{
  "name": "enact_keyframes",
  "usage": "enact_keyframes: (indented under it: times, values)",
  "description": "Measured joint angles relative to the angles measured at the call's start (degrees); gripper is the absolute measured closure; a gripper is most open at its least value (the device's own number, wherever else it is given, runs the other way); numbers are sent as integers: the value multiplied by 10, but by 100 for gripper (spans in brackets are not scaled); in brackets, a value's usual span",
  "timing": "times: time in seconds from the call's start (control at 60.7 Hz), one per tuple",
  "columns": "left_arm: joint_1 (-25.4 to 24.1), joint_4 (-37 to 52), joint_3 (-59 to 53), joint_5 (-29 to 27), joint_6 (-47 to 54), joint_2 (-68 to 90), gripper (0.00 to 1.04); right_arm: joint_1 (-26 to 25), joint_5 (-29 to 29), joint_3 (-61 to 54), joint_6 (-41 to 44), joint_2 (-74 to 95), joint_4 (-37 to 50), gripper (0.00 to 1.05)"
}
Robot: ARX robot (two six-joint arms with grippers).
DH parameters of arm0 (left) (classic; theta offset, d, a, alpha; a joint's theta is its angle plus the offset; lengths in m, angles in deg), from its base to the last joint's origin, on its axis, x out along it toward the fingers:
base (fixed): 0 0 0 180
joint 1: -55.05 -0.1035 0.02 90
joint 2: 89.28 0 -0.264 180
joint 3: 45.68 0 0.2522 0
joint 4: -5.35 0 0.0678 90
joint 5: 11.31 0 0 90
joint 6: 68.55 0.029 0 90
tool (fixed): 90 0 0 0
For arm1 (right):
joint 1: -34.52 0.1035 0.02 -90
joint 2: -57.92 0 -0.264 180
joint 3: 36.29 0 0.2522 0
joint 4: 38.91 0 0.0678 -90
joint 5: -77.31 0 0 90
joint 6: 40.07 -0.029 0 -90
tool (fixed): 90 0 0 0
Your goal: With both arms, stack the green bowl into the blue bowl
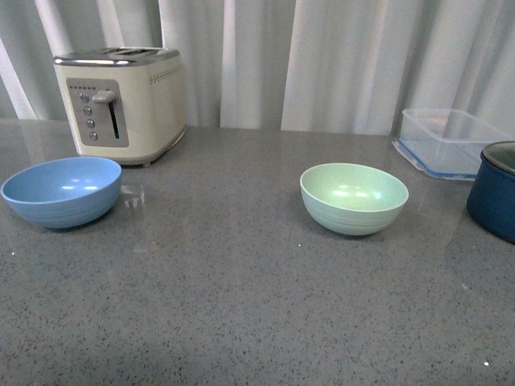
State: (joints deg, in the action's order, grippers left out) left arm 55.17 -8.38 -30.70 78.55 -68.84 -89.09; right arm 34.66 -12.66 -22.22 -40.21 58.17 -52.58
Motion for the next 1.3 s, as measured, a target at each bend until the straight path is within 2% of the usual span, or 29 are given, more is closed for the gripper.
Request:
enact_keyframes:
  times: [0.725,0.742,0.758,0.808,0.874,0.989,1.088,1.302]
  values:
    - [0,-1,0,-1,0,0,7,0,0,0,0,0,0,10]
    - [7,-11,2,-17,5,7,7,0,0,0,0,0,0,10]
    - [13,-31,9,-57,10,15,7,0,0,0,0,0,0,10]
    - [17,-70,27,-111,21,53,7,0,0,0,0,0,0,10]
    - [-7,-71,45,-112,26,108,7,0,0,0,0,0,0,10]
    - [-68,-43,107,-58,30,196,7,0,0,0,0,0,0,10]
    - [-110,-18,178,-37,33,287,7,0,0,0,0,0,0,10]
    - [-136,-7,342,-18,1,498,7,0,0,0,0,0,0,10]
